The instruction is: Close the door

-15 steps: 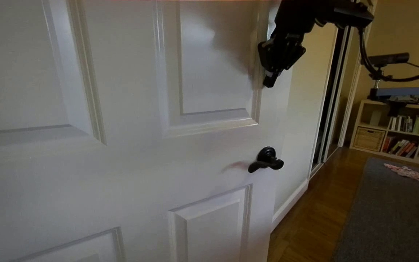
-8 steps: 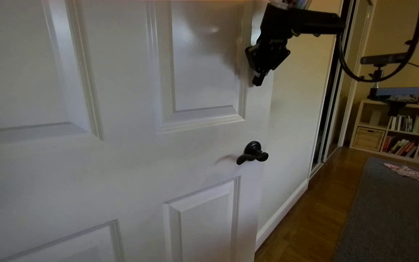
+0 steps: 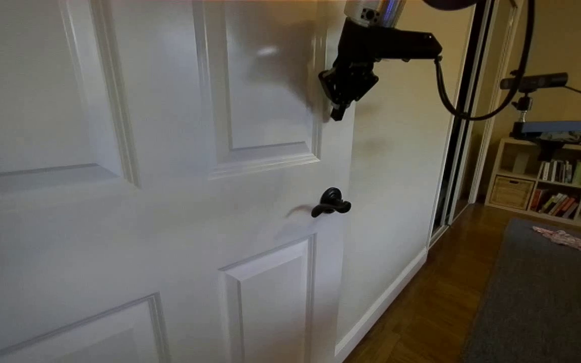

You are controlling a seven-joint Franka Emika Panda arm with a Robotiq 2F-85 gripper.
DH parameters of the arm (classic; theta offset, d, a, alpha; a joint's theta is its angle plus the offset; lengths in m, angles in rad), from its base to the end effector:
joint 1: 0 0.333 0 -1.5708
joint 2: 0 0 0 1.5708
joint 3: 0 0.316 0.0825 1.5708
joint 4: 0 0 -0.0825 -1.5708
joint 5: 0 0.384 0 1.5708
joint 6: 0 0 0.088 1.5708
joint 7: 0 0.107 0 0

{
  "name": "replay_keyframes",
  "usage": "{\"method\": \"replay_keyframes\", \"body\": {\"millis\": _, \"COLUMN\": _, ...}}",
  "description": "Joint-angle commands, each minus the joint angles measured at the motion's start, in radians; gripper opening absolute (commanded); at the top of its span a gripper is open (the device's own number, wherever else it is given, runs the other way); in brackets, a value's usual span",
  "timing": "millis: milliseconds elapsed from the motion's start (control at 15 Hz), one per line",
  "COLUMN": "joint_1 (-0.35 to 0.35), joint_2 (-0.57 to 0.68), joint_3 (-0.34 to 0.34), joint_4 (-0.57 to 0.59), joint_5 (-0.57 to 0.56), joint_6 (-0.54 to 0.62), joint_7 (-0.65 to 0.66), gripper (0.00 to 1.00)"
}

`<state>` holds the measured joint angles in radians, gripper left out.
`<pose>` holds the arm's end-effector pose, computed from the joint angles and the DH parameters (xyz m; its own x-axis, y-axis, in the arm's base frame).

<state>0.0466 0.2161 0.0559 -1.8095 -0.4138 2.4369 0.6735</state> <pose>0.6499 0.0635 0.4669 0.8344 -0.2545 0.4889 -0.3222 -0.9449 0.0580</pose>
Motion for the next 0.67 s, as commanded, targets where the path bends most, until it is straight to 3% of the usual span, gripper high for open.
{"method": "replay_keyframes", "body": {"millis": 0, "joint_1": 0.038, "joint_2": 0.075, "joint_3": -0.058, "joint_4": 0.100, "joint_5": -0.011, "joint_6": 0.032, "joint_7": 0.002, "gripper": 0.04}}
{"method": "replay_keyframes", "body": {"millis": 600, "joint_1": 0.077, "joint_2": 0.232, "joint_3": -0.145, "joint_4": 0.311, "joint_5": 0.002, "joint_6": 0.070, "joint_7": -0.020, "gripper": 0.04}}
